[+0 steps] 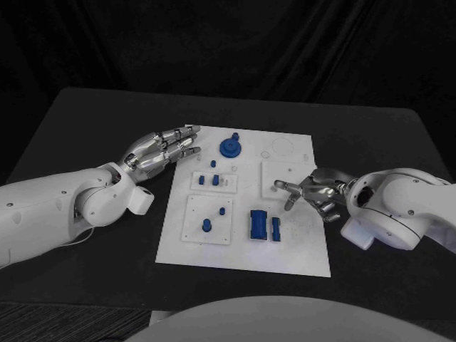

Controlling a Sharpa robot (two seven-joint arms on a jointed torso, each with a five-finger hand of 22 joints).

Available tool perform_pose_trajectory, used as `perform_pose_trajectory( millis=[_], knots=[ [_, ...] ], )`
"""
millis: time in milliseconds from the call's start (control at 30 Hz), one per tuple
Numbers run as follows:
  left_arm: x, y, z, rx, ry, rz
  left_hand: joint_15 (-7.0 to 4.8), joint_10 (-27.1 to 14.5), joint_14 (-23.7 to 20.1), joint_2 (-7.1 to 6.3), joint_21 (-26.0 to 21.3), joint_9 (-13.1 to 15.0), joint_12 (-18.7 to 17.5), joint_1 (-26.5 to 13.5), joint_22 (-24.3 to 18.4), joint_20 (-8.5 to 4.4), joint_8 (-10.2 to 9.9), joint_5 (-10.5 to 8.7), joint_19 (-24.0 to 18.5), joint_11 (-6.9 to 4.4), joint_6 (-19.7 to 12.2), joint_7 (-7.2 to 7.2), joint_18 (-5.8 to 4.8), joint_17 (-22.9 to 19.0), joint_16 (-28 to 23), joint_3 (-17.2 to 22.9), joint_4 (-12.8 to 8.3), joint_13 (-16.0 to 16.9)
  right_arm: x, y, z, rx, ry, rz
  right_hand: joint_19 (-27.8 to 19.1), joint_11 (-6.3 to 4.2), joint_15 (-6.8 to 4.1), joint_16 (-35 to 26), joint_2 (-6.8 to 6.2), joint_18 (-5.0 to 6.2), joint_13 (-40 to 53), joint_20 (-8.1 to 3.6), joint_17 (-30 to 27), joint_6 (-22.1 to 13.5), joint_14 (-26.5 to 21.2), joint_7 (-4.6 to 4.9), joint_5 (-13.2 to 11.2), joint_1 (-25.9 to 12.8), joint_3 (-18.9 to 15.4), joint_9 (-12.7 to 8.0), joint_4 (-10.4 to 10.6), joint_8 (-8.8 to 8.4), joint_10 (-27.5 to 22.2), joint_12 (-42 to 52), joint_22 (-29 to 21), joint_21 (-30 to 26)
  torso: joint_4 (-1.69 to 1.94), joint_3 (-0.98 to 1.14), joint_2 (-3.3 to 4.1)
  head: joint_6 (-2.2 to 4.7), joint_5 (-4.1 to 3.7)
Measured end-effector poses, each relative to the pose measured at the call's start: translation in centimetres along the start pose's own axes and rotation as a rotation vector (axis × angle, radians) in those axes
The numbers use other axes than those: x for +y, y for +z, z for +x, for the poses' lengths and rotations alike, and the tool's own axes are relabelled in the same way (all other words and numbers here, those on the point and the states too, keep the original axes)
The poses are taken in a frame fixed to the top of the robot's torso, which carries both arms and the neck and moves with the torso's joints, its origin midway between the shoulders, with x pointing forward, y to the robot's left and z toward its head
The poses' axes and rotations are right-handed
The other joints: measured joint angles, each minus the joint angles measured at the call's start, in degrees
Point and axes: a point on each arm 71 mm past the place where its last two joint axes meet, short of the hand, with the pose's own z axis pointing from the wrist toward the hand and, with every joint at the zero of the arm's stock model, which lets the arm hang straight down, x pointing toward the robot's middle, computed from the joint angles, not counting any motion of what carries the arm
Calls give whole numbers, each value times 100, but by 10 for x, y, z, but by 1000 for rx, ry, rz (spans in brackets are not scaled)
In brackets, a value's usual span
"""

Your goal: Assemble the parts on the task board

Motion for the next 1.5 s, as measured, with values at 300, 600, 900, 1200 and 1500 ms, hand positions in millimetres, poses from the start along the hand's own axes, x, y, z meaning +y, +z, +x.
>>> perform_pose_trajectory(
  millis=[300, 600, 900, 1200, 1500],
  knots=[
    [-3, -1, -3, -29, 19, 38, -205, 133, 3, -68, 0, 20, 139, -774, -152, -181, 83, -695, -117, -94, 244, -84, 0, -1, 0, -559, 666, 12, 15, -4, -55, -276, 125, -329, -1699, 155, 185, -4065, 485, 567, -2156, 190, -4566, 137, -1108, 109, -359, -64, -767, -174, 7, -29, -1579, -4733, -1130, -4353, 2, -1, -1, 0, -4],
    [-5, 0, -3, -82, 58, 72, -962, -35, -114, -210, -240, -27, -210, -915, -750, -1153, -57, -1065, -427, -784, -108, -703, 0, -57, -240, -943, 653, -22, 6, 9, -76, -313, 278, -519, -6453, 1148, 1539, -7931, 400, 157, -5411, 1260, -6774, -2248, -6087, 53, -848, 309, -1145, -1365, 21, -965, -5682, -8153, -5141, -6895, -3, -3, -48, 0, 20],
    [-3, -2, -4, -129, 87, 79, -1109, -93, -122, -343, -268, -43, -511, -1037, -941, -1354, -79, -1270, -493, -1198, -247, -965, 0, -67, -240, -1057, 650, -50, -2, 21, -74, -237, 383, -625, -8102, 693, 1270, -8273, -17, 159, -6778, 1388, -7226, -3990, -8271, -560, -892, 477, -739, -2224, 13, -1185, -7564, -8213, -7407, -7106, -5, 13, -80, 0, -30],
    [0, -3, -4, -146, 98, 74, -1108, -131, -123, -458, -268, -97, -671, -1701, -945, -1371, -147, -1477, -477, -1196, -423, -1013, 0, -67, -240, -953, 546, -95, -4, 23, -74, -218, 412, -659, -8148, 210, 926, -8300, -532, 63, -7405, 733, -7249, -4952, -8395, -292, -1189, -1819, 182, -2545, -703, -1418, -8195, -8398, -7481, -7130, -17, 23, -81, 0, -42],
    [-2, 5, 5, -173, 87, 84, -1003, -193, -124, -747, -267, -201, -938, -3911, -944, -1582, -229, -2005, -490, -913, -880, -844, -228, -66, -240, -456, 50, -167, 18, 40, -60, -226, 469, -681, -8149, 118, 478, -8299, -855, -382, -7488, -135, -7253, -6219, -8402, -273, -1199, -4396, 1141, -2563, -1662, -1418, -8383, -8972, -7487, -7130, -72, 77, -218, 281, -10]
  ],
)
